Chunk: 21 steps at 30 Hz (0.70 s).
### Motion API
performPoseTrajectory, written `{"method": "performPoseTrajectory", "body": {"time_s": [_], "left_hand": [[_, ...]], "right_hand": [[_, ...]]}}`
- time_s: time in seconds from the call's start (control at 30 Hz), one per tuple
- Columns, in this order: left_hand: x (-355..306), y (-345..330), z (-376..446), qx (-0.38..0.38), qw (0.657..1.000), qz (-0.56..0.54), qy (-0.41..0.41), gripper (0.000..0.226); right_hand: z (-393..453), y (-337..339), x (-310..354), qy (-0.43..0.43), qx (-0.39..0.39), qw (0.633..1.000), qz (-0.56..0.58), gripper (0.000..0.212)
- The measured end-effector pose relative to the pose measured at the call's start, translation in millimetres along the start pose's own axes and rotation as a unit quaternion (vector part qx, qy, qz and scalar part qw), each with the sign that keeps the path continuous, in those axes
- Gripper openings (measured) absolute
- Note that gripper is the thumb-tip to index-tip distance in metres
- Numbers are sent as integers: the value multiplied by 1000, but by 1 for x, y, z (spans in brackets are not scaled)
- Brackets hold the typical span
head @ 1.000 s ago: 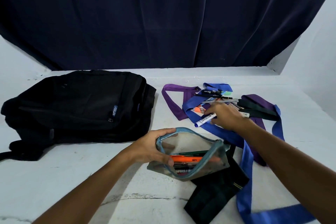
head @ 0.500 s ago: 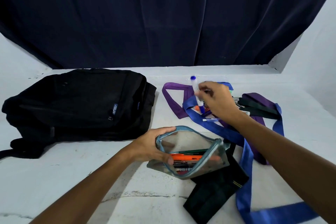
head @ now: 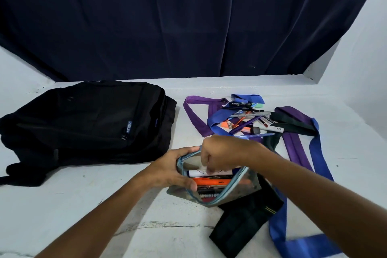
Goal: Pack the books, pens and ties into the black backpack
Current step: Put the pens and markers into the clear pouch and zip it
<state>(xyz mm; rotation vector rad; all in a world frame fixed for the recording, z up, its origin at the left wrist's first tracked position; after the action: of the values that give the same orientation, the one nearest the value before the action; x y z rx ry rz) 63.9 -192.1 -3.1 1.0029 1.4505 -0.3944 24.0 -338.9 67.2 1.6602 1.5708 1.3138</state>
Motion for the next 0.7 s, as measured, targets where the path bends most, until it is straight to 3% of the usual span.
{"method": "performPoseTrajectory", "body": {"time_s": [0.07,0.13,0.27,0.43,0.6,0.7], "left_hand": [[0,0,1,9,1000,-3,4,119],[2,1,2,7,1000,-5,13,126],[2,2,2,7,1000,-10,13,128],[1,2,4,9,1000,-13,11,122],[-2,0,4,12,1000,-22,8,109],[-1,1,4,11,1000,-20,15,115]], "right_hand": [[-1,20,-15,9,-38,994,105,12],[1,41,-40,2,-126,977,172,9],[19,45,-113,-85,-245,958,127,18],[39,6,-163,-159,-210,964,-27,23],[54,-10,-163,-154,-201,954,-160,27],[56,-10,-158,-140,-199,954,-176,23]]}}
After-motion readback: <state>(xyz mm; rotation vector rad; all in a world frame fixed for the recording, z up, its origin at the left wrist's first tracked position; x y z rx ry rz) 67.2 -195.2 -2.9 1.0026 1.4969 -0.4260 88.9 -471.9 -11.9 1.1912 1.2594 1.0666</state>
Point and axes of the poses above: each hand's wrist, its own z-axis towards the middle knuckle, its own y-axis out of the back of the hand, x = y × z, the point moved 4 cm from there along z, towards the middle knuckle, and after that the axes turned 3 degrees about -y, right-handed, at the moved point
